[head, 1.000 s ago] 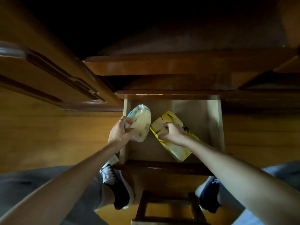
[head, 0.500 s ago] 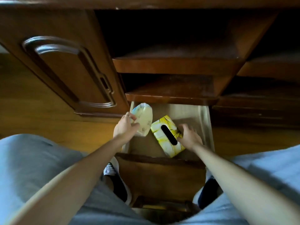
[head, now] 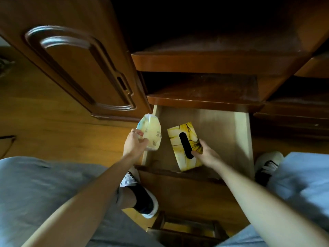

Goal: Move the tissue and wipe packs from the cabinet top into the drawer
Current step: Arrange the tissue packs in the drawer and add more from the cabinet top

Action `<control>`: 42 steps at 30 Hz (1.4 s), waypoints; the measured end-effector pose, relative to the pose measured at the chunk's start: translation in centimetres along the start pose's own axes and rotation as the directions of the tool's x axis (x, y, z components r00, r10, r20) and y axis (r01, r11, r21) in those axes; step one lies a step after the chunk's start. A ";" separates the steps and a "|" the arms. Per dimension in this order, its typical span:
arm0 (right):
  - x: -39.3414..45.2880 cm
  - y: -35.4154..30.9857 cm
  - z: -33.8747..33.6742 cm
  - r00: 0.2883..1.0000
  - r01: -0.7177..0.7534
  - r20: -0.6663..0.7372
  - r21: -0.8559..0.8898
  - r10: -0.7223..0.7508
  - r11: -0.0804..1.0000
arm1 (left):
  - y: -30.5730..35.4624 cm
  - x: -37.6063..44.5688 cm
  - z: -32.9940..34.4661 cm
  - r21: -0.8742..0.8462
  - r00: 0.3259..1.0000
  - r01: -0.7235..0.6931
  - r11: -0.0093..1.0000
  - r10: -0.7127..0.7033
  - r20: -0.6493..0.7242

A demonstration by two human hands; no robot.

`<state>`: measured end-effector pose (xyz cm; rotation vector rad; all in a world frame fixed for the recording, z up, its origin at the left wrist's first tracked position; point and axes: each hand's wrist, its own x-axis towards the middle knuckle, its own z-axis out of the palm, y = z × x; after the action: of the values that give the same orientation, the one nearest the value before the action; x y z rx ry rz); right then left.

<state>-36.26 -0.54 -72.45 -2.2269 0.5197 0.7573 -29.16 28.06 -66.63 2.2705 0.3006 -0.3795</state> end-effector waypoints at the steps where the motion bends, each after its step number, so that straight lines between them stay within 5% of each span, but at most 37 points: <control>1: 0.2 -0.8 0.7 0.999 0.007 0.041 0.002 -0.007 1.000 | -0.6 0.1 -0.2 -0.024 0.999 0.033 0.999 -0.033 0.030; 5: 0.8 -4.1 3.4 0.992 0.028 0.120 0.025 -0.031 0.999 | -1.9 0.7 -0.7 -0.129 0.991 0.129 0.983 -0.121 0.064; 9: 0.4 -6.7 6.5 0.990 -0.027 0.138 0.301 -0.015 0.953 | -2.4 1.2 -0.9 -0.179 0.991 0.130 0.975 -0.123 0.052; 18: 0.2 -7.0 6.1 0.973 -0.114 0.231 0.415 0.017 0.903 | -1.6 1.7 -0.3 -0.200 0.994 0.099 0.975 -0.090 0.054; 22: 0.2 -6.8 4.4 0.993 -0.058 -0.067 0.460 0.100 0.886 | 0.3 0.9 0.0 -0.279 0.988 0.001 0.960 0.042 0.146; 24: 0.4 -6.9 2.9 0.983 0.002 -0.144 0.627 0.113 0.779 | 1.2 0.6 0.7 -0.324 0.962 -0.020 0.946 0.106 0.252; 26: 0.1 -6.9 1.3 0.997 0.007 -0.055 0.717 0.047 0.697 | 2.0 0.1 1.7 -0.346 0.929 -0.026 0.938 0.151 0.339; 29: -0.6 -5.9 0.0 0.998 0.051 -0.001 0.688 -0.069 0.723 | 3.1 -0.7 3.4 -0.376 0.912 -0.027 0.926 0.177 0.370; 39: -2.8 -0.6 -1.6 0.993 -0.067 0.109 0.803 -0.036 0.592 | 4.5 -0.1 6.1 -0.097 0.853 -0.117 0.988 0.150 0.500; 42: -1.9 -0.7 -2.8 0.980 -0.118 0.193 0.753 -0.047 0.648 | 5.0 0.8 5.4 -0.130 0.860 -0.109 0.985 0.160 0.485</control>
<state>-36.25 -1.84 -69.24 -1.3277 0.6385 0.6063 -27.64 20.82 -66.93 1.9966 -0.1046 -0.8327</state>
